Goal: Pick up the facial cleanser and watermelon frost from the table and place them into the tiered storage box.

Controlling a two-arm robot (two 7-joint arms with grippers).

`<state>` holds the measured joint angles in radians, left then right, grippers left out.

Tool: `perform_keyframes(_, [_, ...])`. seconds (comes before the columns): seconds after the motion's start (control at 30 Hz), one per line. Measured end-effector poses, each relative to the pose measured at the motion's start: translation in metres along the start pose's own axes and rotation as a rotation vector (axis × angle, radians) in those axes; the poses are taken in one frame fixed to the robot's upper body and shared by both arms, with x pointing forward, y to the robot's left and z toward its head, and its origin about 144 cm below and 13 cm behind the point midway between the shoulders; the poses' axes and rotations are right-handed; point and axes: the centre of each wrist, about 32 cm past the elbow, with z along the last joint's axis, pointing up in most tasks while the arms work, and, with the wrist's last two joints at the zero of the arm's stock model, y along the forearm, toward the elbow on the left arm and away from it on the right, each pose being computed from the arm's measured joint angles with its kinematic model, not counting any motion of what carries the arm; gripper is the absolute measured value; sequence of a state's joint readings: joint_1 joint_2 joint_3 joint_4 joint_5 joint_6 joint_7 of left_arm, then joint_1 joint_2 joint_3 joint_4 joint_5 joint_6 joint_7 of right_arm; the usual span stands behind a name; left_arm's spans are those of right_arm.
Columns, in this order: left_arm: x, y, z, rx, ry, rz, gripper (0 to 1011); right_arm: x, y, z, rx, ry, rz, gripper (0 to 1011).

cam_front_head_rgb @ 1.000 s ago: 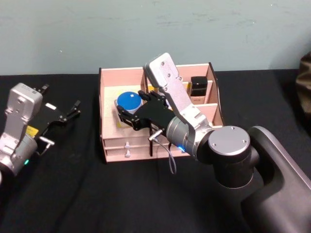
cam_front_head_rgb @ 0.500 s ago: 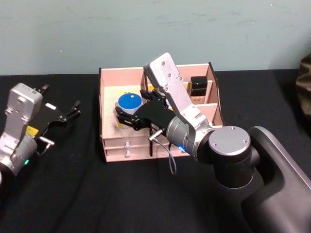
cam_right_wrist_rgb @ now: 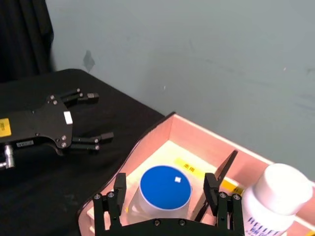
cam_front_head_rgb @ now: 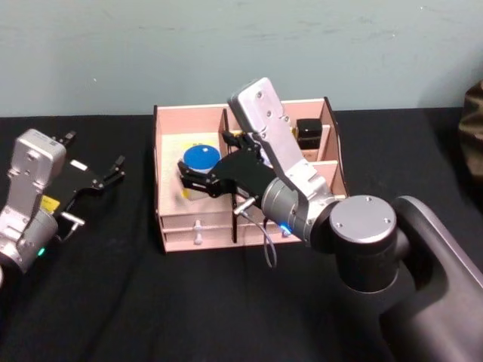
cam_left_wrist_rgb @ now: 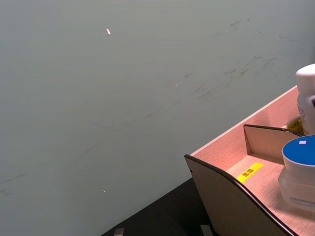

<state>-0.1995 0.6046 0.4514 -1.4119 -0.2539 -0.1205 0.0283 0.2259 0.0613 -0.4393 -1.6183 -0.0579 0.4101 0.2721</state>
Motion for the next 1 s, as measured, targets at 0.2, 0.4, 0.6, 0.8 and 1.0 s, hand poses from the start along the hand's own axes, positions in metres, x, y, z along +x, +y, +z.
perform_keyframes(0.2, [0.0,0.0,0.0,0.0,0.0,0.0,1001,-0.001,-0.014,0.006,0.064,-0.09,-0.043,1000])
perform_keyframes(0.4, [0.0,0.0,0.0,0.0,0.0,0.0,1001,0.0,-0.033,0.008,0.137,-0.181,-0.107,1000])
perform_keyframes(0.6, [0.0,0.0,0.0,0.0,0.0,0.0,1001,0.005,-0.051,0.008,0.195,-0.225,-0.183,1000])
perform_keyframes(0.8, [0.0,0.0,0.0,0.0,0.0,0.0,1001,0.022,-0.073,0.005,0.234,-0.239,-0.298,1000])
perform_keyframes(1.0, [0.0,0.0,0.0,0.0,0.0,0.0,1001,0.041,-0.089,-0.006,0.22,-0.227,-0.403,1000])
